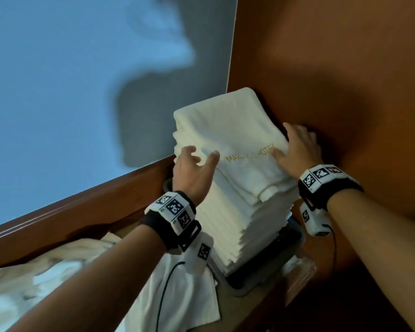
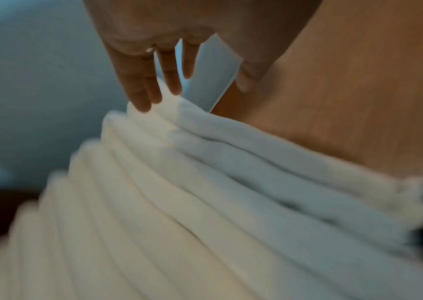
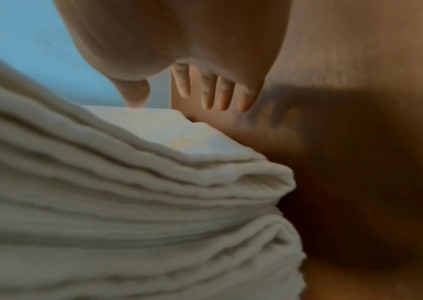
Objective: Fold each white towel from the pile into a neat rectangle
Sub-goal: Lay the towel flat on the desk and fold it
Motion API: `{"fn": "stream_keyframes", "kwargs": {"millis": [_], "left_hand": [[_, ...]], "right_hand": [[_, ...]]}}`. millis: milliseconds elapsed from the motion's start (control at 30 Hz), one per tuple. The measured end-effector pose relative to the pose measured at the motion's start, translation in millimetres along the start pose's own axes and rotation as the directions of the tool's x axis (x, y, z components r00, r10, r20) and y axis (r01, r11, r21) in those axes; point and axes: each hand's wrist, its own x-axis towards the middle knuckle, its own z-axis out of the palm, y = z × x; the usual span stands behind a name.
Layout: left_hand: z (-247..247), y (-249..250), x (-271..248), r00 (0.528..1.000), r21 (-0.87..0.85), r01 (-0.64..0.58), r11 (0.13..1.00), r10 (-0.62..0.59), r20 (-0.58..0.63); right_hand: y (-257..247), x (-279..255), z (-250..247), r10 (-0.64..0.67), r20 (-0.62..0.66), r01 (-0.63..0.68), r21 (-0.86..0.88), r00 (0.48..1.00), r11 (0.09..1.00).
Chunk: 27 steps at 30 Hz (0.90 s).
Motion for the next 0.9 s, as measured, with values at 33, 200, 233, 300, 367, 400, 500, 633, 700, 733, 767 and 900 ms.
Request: {"fn": "stream_keyframes", "kwargs": {"millis": [33, 200, 233, 300, 367, 400, 500, 633, 700, 733, 767, 900], "left_hand": [[-7, 4, 11, 0.987, 0.127, -0.145, 0.981, 0.152, -0.05], [-6, 34, 80, 0.814, 0.631, -0.57, 0.526, 0.462, 0.35], [-6, 34, 94, 0.824, 0.706, -0.561, 0.432, 0.369, 0.429], [-11, 27, 120, 0.856, 0.788, -0.517, 0.334, 0.172, 0.488], [-14, 11, 138, 0.867, 0.803, -0.486, 0.345, 0.075, 0.493], [-14, 2, 143, 0.864, 0.797, -0.482, 0.365, 0.048, 0.501], [-7, -18, 152, 0.862, 0.787, -0.462, 0.408, -0.001, 0.507], [4, -26, 153, 0.866, 0.782, -0.451, 0.431, -0.002, 0.5], [6, -27, 151, 0.868, 0.778, -0.455, 0.433, 0.022, 0.496], [5, -27, 150, 0.865, 0.775, -0.46, 0.434, 0.022, 0.501], [2, -28, 150, 0.856, 0.771, -0.474, 0.425, 0.018, 0.517], [-13, -18, 133, 0.85, 0.767, -0.481, 0.424, 0.011, 0.527]], "right_hand": [[-5, -5, -2, -0.043, -0.034, 0.043, -0.006, 0.998, 0.999], [-28, -25, -2, -0.057, 0.364, 0.011, 0.128, 0.929, 0.992], [-30, -25, 1, -0.037, 0.452, -0.016, 0.114, 0.891, 0.993], [-34, -24, 11, -0.019, 0.542, -0.029, 0.079, 0.84, 0.996], [-37, -21, 23, -0.013, 0.563, -0.029, 0.065, 0.826, 0.997], [-38, -19, 29, -0.005, 0.564, -0.028, 0.05, 0.826, 0.998], [-42, -17, 45, 0.005, 0.56, -0.007, 0.001, 0.829, 1.0], [-38, -16, 55, 0.001, 0.541, 0.023, -0.038, 0.841, 0.999], [-37, -15, 56, 0.001, 0.534, 0.03, -0.05, 0.845, 0.998], [-36, -15, 55, 0.001, 0.534, 0.034, -0.055, 0.845, 0.998], [-37, -15, 53, 0.0, 0.538, 0.038, -0.06, 0.843, 0.997], [-37, -15, 44, 0.008, 0.559, 0.044, -0.081, 0.829, 0.996]]}}
